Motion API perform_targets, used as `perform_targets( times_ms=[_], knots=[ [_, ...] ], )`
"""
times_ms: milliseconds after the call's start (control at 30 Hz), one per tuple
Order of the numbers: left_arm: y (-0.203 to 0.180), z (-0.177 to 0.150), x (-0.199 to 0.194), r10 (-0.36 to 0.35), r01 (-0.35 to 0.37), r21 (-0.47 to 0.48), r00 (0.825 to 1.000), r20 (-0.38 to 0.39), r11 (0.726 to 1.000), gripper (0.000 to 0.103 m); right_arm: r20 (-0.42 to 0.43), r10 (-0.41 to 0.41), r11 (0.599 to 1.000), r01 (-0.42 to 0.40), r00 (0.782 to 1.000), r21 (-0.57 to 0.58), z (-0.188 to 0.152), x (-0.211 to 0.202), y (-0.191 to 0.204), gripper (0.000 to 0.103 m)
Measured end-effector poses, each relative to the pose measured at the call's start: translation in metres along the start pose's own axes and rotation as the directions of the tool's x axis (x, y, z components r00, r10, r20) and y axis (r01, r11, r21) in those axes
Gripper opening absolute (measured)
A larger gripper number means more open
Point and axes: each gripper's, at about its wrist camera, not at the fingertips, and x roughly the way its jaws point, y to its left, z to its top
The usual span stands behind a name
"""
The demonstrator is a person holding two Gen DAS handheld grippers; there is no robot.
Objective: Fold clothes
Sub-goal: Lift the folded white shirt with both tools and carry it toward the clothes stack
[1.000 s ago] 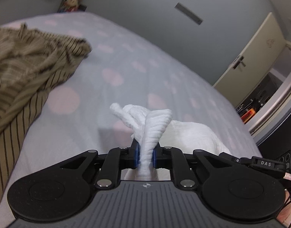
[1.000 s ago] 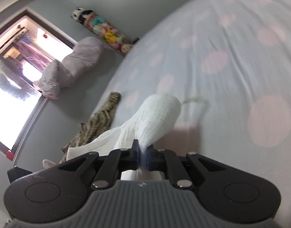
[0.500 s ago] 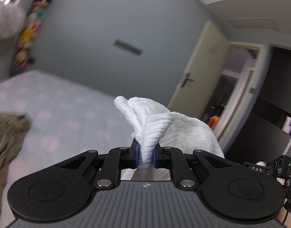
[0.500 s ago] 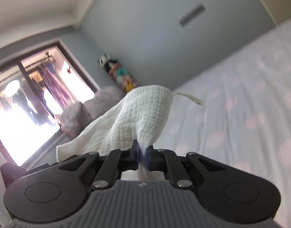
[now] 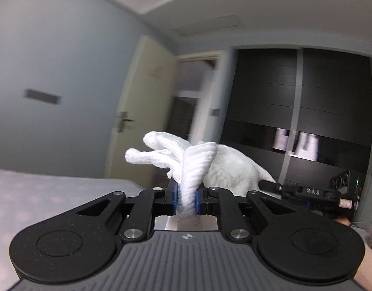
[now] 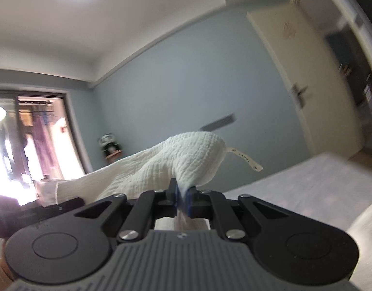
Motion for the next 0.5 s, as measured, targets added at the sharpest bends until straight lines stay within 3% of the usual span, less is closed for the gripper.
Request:
perform_targets(
  times_ms=[200, 333, 500],
  knots=[
    [-0.069, -0.007, 0.071, -0.188, 0.188, -0.001, 0.982, -0.025, 0.982, 0.011, 0.066, -0.190, 0.975, 0.196, 0.980, -0.100, 0.055, -0.078, -0.040, 0.008],
    [-0.105, -0.024, 0.116, -0.293, 0.291, -0.045, 0.954, -0.058, 0.956, 0.011, 0.078, -0.318, 0.934, 0.326, 0.945, -0.143, 0.077, -0.117, -0.070, 0.008],
    [-0.128, -0.053, 0.168, -0.352, 0.340, -0.108, 0.928, -0.120, 0.934, 0.011, 0.034, -0.445, 0.879, 0.443, 0.895, -0.176, 0.090, -0.130, -0.114, 0.008]
  ],
)
